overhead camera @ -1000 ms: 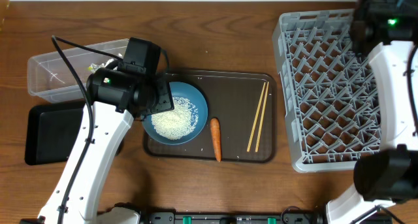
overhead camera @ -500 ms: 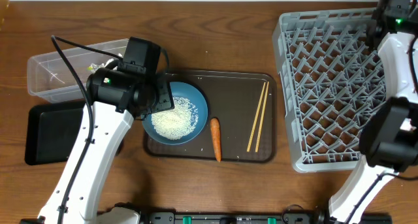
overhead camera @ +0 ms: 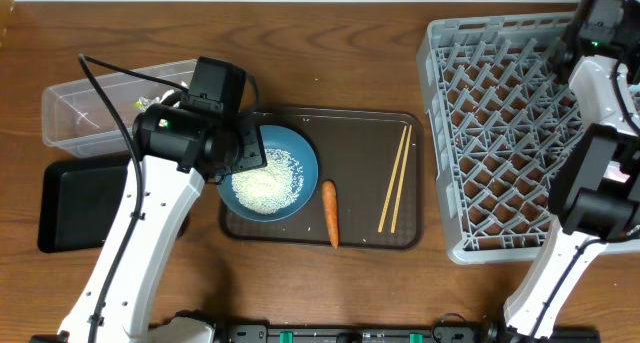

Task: Sort waste into correct bins and load items into the dishwasher rack
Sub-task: 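Lift the saucer right and set it upright in the dish rack, then move the right gripper back to the wooden chopsticks on the tray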

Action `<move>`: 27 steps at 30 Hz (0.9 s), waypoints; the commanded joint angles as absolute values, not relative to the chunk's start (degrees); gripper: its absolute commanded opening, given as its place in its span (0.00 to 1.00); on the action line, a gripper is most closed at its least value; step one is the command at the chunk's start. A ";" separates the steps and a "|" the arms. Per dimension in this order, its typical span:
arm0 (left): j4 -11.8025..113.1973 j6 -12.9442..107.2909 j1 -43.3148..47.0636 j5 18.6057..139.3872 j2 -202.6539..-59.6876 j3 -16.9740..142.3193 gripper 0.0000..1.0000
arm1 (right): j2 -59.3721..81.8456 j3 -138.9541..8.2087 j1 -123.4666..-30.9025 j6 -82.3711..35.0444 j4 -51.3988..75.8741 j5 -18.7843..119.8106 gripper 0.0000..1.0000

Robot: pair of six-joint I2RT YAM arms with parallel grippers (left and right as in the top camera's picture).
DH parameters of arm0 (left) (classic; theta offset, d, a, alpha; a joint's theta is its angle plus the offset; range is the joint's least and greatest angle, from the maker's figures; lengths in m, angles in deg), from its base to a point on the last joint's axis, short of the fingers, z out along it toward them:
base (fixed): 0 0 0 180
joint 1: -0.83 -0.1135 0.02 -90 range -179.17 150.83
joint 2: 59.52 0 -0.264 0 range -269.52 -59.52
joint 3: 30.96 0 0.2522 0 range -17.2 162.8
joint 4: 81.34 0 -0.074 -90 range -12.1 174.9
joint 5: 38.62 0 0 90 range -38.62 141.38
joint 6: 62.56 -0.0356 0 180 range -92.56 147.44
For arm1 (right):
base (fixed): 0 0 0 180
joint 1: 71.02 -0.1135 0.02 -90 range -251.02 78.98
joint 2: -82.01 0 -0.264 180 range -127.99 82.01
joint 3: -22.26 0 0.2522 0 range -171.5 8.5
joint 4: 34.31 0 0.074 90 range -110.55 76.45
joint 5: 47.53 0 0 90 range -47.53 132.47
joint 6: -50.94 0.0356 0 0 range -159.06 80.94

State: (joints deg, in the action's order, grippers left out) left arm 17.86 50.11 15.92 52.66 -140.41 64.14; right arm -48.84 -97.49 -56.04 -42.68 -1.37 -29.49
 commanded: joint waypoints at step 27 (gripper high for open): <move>18.53 50.59 15.61 52.00 -140.34 64.03 0.61 | -48.18 -97.45 -64.65 -35.53 20.40 -15.09 0.99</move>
